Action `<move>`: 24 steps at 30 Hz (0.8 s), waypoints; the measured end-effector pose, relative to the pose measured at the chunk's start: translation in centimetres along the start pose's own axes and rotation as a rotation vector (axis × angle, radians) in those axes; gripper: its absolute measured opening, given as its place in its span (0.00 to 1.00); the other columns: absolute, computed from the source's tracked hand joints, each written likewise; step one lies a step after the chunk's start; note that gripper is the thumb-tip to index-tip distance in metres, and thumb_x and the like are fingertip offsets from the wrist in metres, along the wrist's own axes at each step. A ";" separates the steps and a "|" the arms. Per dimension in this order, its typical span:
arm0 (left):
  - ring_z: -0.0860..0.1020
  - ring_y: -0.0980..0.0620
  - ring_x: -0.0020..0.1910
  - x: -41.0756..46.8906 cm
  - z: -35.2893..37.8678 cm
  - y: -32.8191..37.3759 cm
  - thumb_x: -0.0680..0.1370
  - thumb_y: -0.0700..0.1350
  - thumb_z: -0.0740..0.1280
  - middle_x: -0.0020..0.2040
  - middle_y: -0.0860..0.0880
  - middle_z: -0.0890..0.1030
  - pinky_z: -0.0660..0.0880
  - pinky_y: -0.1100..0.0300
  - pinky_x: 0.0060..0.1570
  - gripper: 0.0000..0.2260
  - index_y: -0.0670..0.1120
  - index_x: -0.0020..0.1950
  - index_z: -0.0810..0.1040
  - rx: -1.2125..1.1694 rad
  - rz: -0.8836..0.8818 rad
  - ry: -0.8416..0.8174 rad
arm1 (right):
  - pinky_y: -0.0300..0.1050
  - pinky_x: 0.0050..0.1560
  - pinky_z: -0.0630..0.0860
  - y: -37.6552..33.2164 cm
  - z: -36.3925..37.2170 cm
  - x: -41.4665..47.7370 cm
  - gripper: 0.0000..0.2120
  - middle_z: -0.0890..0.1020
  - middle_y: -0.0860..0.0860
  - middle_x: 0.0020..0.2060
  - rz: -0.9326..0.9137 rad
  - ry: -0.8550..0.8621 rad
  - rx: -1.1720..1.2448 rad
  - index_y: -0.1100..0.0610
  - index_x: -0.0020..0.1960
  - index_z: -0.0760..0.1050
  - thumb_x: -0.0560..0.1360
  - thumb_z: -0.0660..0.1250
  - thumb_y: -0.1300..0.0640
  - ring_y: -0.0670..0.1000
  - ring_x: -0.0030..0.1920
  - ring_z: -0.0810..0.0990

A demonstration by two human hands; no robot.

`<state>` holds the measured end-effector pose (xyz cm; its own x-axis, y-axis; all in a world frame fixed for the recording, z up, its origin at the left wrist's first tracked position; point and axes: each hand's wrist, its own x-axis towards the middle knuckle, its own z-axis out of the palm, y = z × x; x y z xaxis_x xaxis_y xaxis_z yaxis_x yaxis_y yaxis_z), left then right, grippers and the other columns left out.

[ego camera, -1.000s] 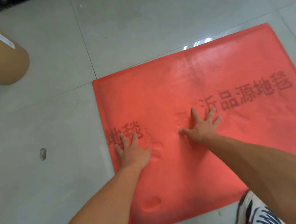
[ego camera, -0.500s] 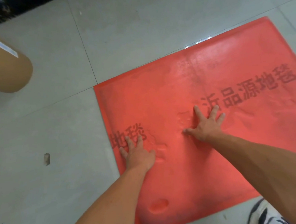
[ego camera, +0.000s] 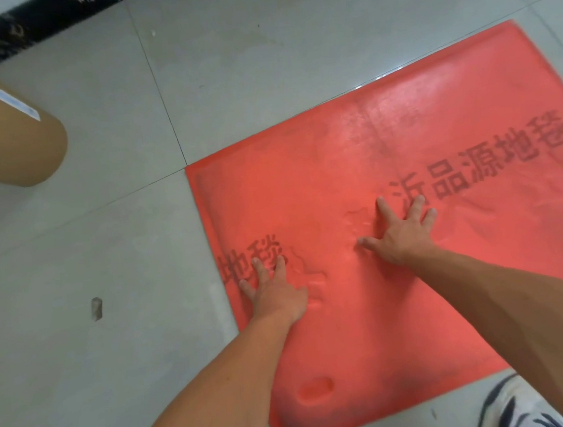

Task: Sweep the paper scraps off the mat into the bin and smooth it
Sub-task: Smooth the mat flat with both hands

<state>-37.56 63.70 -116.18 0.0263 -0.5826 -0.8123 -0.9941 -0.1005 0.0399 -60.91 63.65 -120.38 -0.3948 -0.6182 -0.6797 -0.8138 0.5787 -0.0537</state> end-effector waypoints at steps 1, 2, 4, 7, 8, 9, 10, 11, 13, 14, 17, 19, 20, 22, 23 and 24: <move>0.38 0.43 0.79 0.0 0.0 0.2 0.79 0.59 0.59 0.78 0.37 0.36 0.36 0.42 0.75 0.35 0.53 0.81 0.45 -0.005 -0.003 -0.004 | 0.67 0.73 0.42 0.1 -0.2 0.0 0.47 0.36 0.71 0.73 -0.009 0.008 -0.024 0.41 0.78 0.39 0.69 0.60 0.27 0.68 0.74 0.33; 0.38 0.43 0.79 0.0 0.0 0.4 0.79 0.58 0.59 0.78 0.37 0.36 0.36 0.42 0.75 0.35 0.53 0.81 0.45 -0.013 -0.008 -0.008 | 0.66 0.73 0.39 0.1 -0.3 0.1 0.47 0.38 0.72 0.73 -0.023 0.015 -0.053 0.42 0.78 0.39 0.70 0.59 0.27 0.68 0.74 0.33; 0.38 0.41 0.79 0.1 -0.1 0.8 0.78 0.57 0.59 0.79 0.38 0.35 0.36 0.42 0.75 0.35 0.54 0.81 0.46 -0.040 -0.024 -0.013 | 0.64 0.73 0.36 0.4 -0.7 0.1 0.46 0.42 0.72 0.74 -0.044 0.020 -0.085 0.44 0.78 0.39 0.71 0.58 0.28 0.66 0.74 0.32; 0.37 0.34 0.77 0.1 0.1 1.1 0.77 0.57 0.60 0.79 0.43 0.33 0.35 0.45 0.74 0.36 0.57 0.80 0.45 -0.103 -0.053 -0.022 | 0.64 0.73 0.36 0.8 -0.8 0.3 0.47 0.41 0.72 0.74 -0.035 0.021 -0.085 0.43 0.78 0.39 0.70 0.59 0.27 0.67 0.75 0.33; 0.37 0.33 0.77 0.1 0.2 1.0 0.77 0.57 0.60 0.79 0.44 0.33 0.35 0.47 0.74 0.36 0.58 0.80 0.44 -0.123 -0.058 -0.026 | 0.64 0.74 0.36 0.8 -0.9 0.2 0.47 0.40 0.73 0.73 -0.024 0.019 -0.078 0.43 0.78 0.39 0.70 0.59 0.27 0.68 0.75 0.33; 0.37 0.32 0.76 0.1 0.3 1.0 0.77 0.56 0.61 0.79 0.45 0.32 0.36 0.47 0.74 0.36 0.58 0.80 0.44 -0.134 -0.061 -0.028 | 0.63 0.74 0.36 0.7 -1.0 0.0 0.47 0.39 0.72 0.73 -0.018 0.016 -0.075 0.42 0.78 0.39 0.70 0.59 0.27 0.68 0.75 0.34; 0.36 0.32 0.76 0.0 0.3 1.0 0.78 0.56 0.61 0.79 0.46 0.32 0.36 0.48 0.74 0.36 0.58 0.80 0.44 -0.140 -0.065 -0.028 | 0.63 0.74 0.36 0.5 -1.4 -0.3 0.47 0.39 0.72 0.73 -0.019 0.011 -0.075 0.42 0.78 0.40 0.70 0.59 0.27 0.68 0.75 0.34; 0.36 0.31 0.76 0.0 0.4 1.0 0.78 0.56 0.61 0.78 0.46 0.31 0.37 0.48 0.74 0.36 0.59 0.80 0.43 -0.145 -0.070 -0.030 | 0.62 0.74 0.37 0.3 -1.7 -0.6 0.46 0.39 0.72 0.74 -0.020 0.004 -0.074 0.43 0.78 0.40 0.71 0.59 0.28 0.67 0.75 0.34; 0.35 0.31 0.76 0.0 0.5 1.2 0.78 0.56 0.61 0.78 0.46 0.30 0.37 0.47 0.74 0.36 0.58 0.80 0.43 -0.146 -0.075 -0.030 | 0.62 0.74 0.38 0.0 -2.3 -1.0 0.45 0.40 0.71 0.74 -0.021 -0.009 -0.070 0.43 0.78 0.41 0.72 0.60 0.29 0.67 0.75 0.35; 0.35 0.31 0.76 0.0 0.5 1.3 0.78 0.56 0.61 0.78 0.46 0.30 0.38 0.46 0.75 0.36 0.58 0.80 0.43 -0.150 -0.078 -0.032 | 0.61 0.74 0.38 0.0 -2.5 -1.0 0.44 0.40 0.71 0.74 -0.022 -0.014 -0.068 0.43 0.78 0.41 0.72 0.60 0.29 0.67 0.75 0.36; 0.34 0.32 0.75 0.0 0.6 1.3 0.78 0.55 0.61 0.78 0.48 0.29 0.40 0.46 0.75 0.36 0.59 0.79 0.42 -0.183 -0.091 -0.038 | 0.61 0.75 0.38 0.1 -2.7 -1.0 0.44 0.39 0.70 0.74 -0.024 -0.032 -0.063 0.42 0.79 0.42 0.72 0.59 0.29 0.67 0.75 0.36; 0.35 0.32 0.76 0.1 0.7 1.2 0.78 0.56 0.60 0.78 0.47 0.29 0.40 0.46 0.75 0.36 0.59 0.80 0.42 -0.161 -0.080 -0.028 | 0.61 0.75 0.39 0.1 -2.7 -1.0 0.44 0.39 0.70 0.74 -0.020 -0.037 -0.069 0.42 0.78 0.42 0.71 0.59 0.28 0.67 0.75 0.36; 0.35 0.33 0.76 0.1 0.7 1.2 0.78 0.57 0.60 0.78 0.46 0.30 0.39 0.46 0.75 0.36 0.59 0.80 0.42 -0.148 -0.074 -0.019 | 0.61 0.75 0.39 0.1 -2.8 -1.0 0.44 0.39 0.70 0.74 -0.021 -0.035 -0.072 0.42 0.78 0.42 0.71 0.59 0.28 0.67 0.76 0.36; 0.36 0.32 0.76 0.2 0.8 1.2 0.78 0.57 0.61 0.78 0.46 0.30 0.42 0.45 0.75 0.36 0.59 0.80 0.43 -0.148 -0.076 -0.011 | 0.62 0.74 0.38 0.0 -2.7 -1.0 0.44 0.40 0.70 0.74 -0.038 -0.027 -0.080 0.43 0.79 0.42 0.72 0.59 0.29 0.66 0.76 0.36; 0.35 0.32 0.76 0.2 0.9 1.1 0.78 0.57 0.61 0.78 0.47 0.30 0.44 0.43 0.75 0.36 0.59 0.79 0.43 -0.151 -0.083 -0.007 | 0.63 0.74 0.38 -0.1 -2.7 -1.1 0.45 0.40 0.70 0.74 -0.050 -0.021 -0.084 0.44 0.79 0.43 0.72 0.59 0.29 0.65 0.76 0.36; 0.35 0.33 0.76 0.3 1.0 1.1 0.78 0.57 0.61 0.78 0.47 0.30 0.46 0.42 0.75 0.36 0.60 0.79 0.43 -0.151 -0.089 -0.003 | 0.63 0.74 0.38 -0.1 -2.6 -1.1 0.45 0.41 0.70 0.75 -0.060 -0.015 -0.086 0.44 0.79 0.43 0.72 0.59 0.29 0.64 0.76 0.36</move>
<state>-38.77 64.22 -116.90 0.1128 -0.5635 -0.8184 -0.9608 -0.2717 0.0546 -61.50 62.82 -117.71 -0.3388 -0.6420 -0.6877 -0.8696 0.4927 -0.0316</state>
